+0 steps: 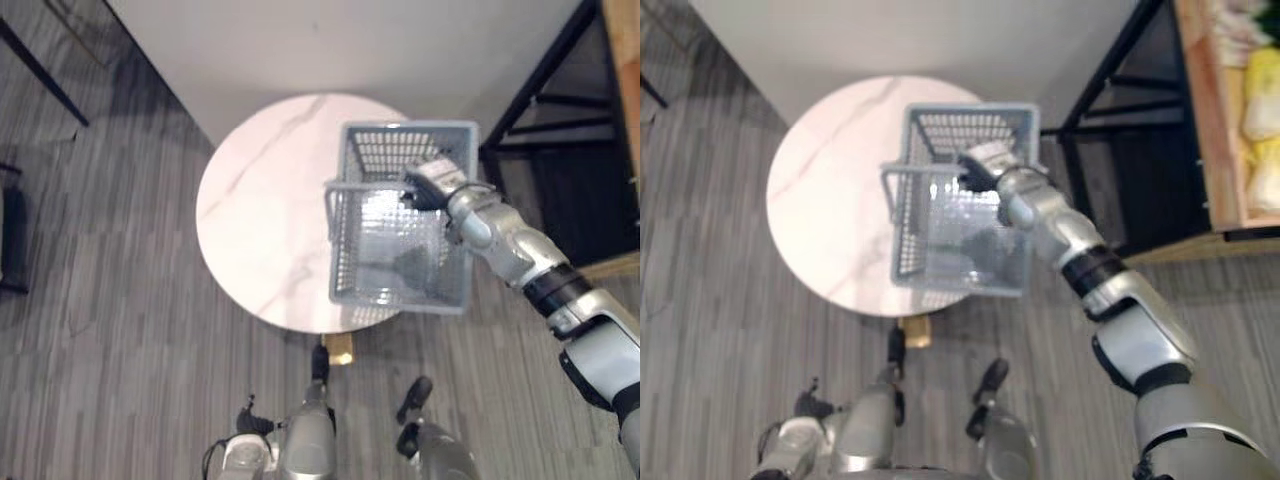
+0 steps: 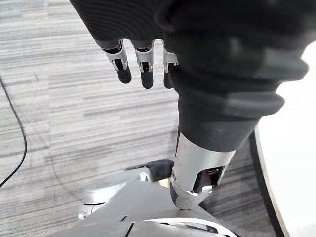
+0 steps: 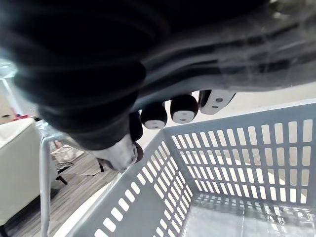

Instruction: Pick vegetable in the basket

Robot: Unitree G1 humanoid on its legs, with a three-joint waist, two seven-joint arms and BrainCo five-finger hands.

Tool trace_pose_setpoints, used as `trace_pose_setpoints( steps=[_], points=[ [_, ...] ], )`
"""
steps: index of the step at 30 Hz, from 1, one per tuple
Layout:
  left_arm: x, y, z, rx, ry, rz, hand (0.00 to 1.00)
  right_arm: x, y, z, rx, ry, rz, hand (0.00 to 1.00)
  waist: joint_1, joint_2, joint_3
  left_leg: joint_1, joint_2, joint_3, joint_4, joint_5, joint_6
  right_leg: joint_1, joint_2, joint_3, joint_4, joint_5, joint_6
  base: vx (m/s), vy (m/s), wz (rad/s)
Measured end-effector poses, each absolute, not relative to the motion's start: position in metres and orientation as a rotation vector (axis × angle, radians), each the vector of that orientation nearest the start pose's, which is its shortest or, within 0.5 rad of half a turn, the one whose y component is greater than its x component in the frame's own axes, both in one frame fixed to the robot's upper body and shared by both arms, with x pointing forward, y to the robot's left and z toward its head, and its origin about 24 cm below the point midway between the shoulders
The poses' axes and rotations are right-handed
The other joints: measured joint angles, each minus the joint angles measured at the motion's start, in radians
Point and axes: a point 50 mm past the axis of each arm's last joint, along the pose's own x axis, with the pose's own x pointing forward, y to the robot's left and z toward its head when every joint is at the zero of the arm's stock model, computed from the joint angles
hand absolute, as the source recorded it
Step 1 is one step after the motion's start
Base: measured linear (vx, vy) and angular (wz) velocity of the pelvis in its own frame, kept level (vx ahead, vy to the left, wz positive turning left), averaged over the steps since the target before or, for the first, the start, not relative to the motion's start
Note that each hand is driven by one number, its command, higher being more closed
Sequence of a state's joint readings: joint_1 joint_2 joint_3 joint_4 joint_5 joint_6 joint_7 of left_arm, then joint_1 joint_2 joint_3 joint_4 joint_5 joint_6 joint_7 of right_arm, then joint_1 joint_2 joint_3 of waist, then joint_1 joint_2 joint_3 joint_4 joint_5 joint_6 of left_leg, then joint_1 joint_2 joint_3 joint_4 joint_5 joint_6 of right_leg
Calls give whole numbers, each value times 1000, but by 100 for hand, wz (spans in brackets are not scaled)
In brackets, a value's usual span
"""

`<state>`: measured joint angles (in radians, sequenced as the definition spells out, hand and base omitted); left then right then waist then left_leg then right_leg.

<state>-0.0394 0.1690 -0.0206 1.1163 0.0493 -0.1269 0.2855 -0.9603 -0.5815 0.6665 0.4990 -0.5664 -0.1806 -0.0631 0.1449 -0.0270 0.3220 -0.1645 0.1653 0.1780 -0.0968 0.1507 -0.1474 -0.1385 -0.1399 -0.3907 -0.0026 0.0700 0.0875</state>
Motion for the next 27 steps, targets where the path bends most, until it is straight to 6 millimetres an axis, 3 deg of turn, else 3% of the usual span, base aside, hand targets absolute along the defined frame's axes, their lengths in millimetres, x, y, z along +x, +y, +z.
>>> trace_pose_setpoints(
  steps=[6, 14, 18, 24, 27],
  points=[
    [106, 238, -150, 373, 1020, 287, 0, 341, -112, 157, -1401, -592, 561, 100, -35, -31, -117, 67, 18, 42, -3, -31, 2, 46, 28, 52, -34, 2, -1, 32, -19, -24],
    [86, 244, -154, 429, 1086, 239, 0, 296, -152, 99, -1388, -392, 741, 100, -76, -35, -175, 131, 29, 114, -3, -52, -3, 75, 45, 123, -59, 14, 0, 26, -11, -27],
    [73, 241, -158, 418, 1120, 213, 0, 267, -188, 58, -1356, -193, 744, 100, -118, -20, -194, 169, 22, 182, 0, -70, -14, 71, 42, 190, -58, 23, 1, 46, 12, -44],
    [65, 231, -162, 439, 1153, 119, 0, 236, -241, 29, -1400, 45, 674, 100, -174, 31, -238, 227, 13, 305, 0, -107, -20, 51, 50, 303, -56, 31, 8, 48, 10, -57],
    [67, 227, -162, 435, 1143, 102, 0, 224, -266, 21, -1435, 127, 600, 100, -178, 44, -248, 248, 12, 343, 0, -120, -26, 47, 54, 336, -55, 31, 10, 38, -1, -42]
  ],
)
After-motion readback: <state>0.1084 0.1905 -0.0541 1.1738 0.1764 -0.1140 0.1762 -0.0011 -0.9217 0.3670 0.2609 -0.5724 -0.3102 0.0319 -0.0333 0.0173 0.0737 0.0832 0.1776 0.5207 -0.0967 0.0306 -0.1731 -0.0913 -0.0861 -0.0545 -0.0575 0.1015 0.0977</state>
